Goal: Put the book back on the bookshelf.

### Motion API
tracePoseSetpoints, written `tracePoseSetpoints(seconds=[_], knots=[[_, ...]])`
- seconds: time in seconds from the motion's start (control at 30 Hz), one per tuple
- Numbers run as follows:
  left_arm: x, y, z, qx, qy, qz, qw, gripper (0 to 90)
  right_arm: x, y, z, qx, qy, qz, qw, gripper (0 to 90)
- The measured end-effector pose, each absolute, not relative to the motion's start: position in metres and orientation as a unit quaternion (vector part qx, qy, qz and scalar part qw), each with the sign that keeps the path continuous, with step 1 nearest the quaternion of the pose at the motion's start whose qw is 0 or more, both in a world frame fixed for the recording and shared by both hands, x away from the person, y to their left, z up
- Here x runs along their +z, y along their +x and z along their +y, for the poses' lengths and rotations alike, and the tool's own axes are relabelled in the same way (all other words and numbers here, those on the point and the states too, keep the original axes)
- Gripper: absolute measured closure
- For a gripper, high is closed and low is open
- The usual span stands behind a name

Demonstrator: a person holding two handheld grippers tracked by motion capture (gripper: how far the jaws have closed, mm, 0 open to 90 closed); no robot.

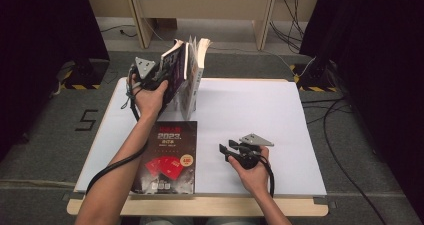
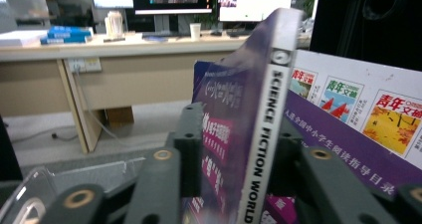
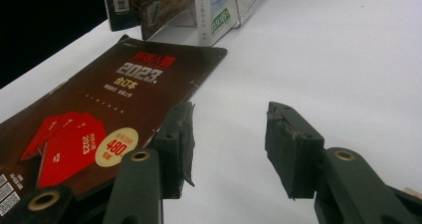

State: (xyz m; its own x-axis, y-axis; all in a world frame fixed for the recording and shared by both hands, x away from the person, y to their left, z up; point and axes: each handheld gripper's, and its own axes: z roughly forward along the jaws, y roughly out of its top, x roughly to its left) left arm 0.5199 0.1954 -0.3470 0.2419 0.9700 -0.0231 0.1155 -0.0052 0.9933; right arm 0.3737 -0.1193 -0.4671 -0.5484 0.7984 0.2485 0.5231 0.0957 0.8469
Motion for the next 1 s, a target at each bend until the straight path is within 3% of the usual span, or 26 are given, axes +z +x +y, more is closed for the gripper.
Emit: tracePoseSetpoints(seconds=[0.43, 0.73, 1.0], knots=[[-0.342, 0.522, 0.176, 0.376, 0.597, 0.474, 0.526, 59.4, -0.467, 0.374, -0.12, 0.497, 0.455, 0.726, 0.135, 54.0], [-0.337, 0.53, 0.173, 0.352, 0.631, 0.484, 0.494, 73.7, -0.468, 0.374, -0.119, 0.494, 0.458, 0.728, 0.128, 53.3], [-0.331, 0.531, 0.186, 0.384, 0.627, 0.483, 0.476, 82.0, -0.469, 0.375, -0.12, 0.493, 0.459, 0.728, 0.127, 53.4]])
